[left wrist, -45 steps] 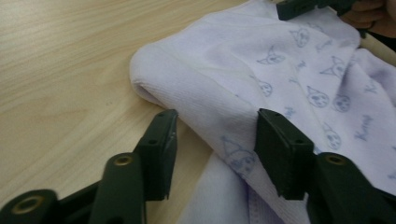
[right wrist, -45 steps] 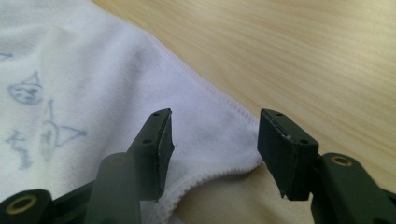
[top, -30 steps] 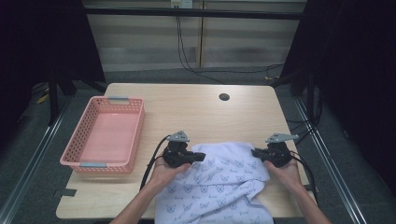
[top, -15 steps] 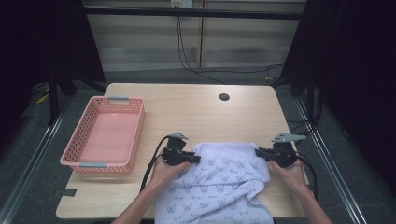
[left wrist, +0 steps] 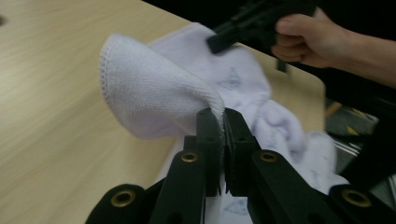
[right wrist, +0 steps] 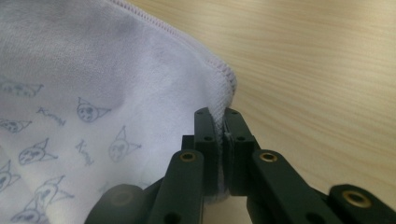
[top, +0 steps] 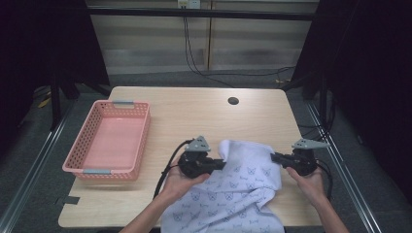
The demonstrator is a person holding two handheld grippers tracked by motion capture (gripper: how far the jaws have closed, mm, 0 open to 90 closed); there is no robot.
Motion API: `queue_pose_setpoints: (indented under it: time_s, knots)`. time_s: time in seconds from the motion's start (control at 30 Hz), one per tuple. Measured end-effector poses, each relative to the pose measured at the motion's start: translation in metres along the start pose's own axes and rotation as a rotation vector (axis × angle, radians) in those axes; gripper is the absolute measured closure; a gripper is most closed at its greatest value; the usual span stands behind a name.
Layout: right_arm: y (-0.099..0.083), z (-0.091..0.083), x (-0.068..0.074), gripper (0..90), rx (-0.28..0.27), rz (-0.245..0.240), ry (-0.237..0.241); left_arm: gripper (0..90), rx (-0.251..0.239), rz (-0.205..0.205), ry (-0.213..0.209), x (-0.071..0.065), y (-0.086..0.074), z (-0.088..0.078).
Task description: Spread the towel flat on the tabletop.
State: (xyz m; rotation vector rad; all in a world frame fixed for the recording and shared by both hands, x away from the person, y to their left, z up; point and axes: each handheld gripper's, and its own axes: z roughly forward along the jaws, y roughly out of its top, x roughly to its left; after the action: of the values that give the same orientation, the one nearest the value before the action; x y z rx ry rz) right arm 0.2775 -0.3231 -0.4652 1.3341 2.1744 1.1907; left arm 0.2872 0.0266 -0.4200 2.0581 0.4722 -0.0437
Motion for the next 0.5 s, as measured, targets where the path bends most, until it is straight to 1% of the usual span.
queue_pose_setpoints:
  time_s: [0.03, 0.07, 0.1, 0.13, 0.17, 0.2, 0.23, 0.27, 0.33, 0.37, 0.4, 0.43, 0.47, 0.5]
  knots:
    - [-0.001, -0.001, 0.0, 86.4, 0.005, -0.002, -0.001, 86.4, 0.032, 0.017, -0.013, -0.006, -0.002, 0.008]
    - [-0.004, -0.004, 0.0, 86.4, 0.018, -0.002, -0.007, 86.0, 0.05, 0.018, -0.029, -0.008, -0.006, 0.014]
    - [-0.006, -0.006, 0.0, 86.4, 0.025, 0.002, -0.009, 85.8, 0.09, 0.011, -0.055, -0.011, -0.016, 0.027]
    - [-0.011, -0.009, -0.002, 86.4, 0.039, 0.007, -0.015, 85.4, 0.108, 0.007, -0.063, -0.014, -0.024, 0.035]
    - [-0.015, -0.012, -0.002, 86.4, 0.048, 0.01, -0.02, 85.1, 0.129, 0.001, -0.077, -0.016, -0.03, 0.04]
    - [-0.017, -0.014, -0.003, 86.4, 0.058, 0.015, -0.022, 84.5, 0.162, -0.003, -0.097, -0.02, -0.036, 0.046]
    - [-0.021, -0.017, -0.004, 86.4, 0.064, 0.016, -0.024, 83.0, 0.207, 0.011, -0.112, -0.023, -0.042, 0.052]
    - [-0.024, -0.019, -0.005, 86.3, 0.072, 0.019, -0.021, 79.5, 0.266, 0.028, -0.127, -0.025, -0.045, 0.056]
    - [-0.029, -0.02, -0.006, 86.2, 0.086, 0.027, -0.024, 67.5, 0.288, 0.02, -0.16, -0.026, -0.049, 0.06]
    - [-0.031, -0.02, -0.007, 86.0, 0.093, 0.027, -0.028, 64.1, 0.282, 0.026, -0.159, -0.026, -0.049, 0.058]
    - [-0.031, -0.02, -0.007, 86.0, 0.093, 0.027, -0.028, 64.1, 0.272, 0.015, -0.152, -0.025, -0.048, 0.055]
    - [-0.03, -0.019, -0.007, 86.0, 0.09, 0.028, -0.026, 61.9, 0.235, -0.009, -0.175, -0.022, -0.046, 0.05]
    - [-0.03, -0.019, -0.007, 86.0, 0.094, 0.027, -0.029, 61.3, 0.226, -0.01, -0.178, -0.02, -0.045, 0.045]
    - [-0.029, -0.018, -0.007, 85.9, 0.093, 0.022, -0.033, 61.2, 0.202, -0.025, -0.181, -0.016, -0.043, 0.038]
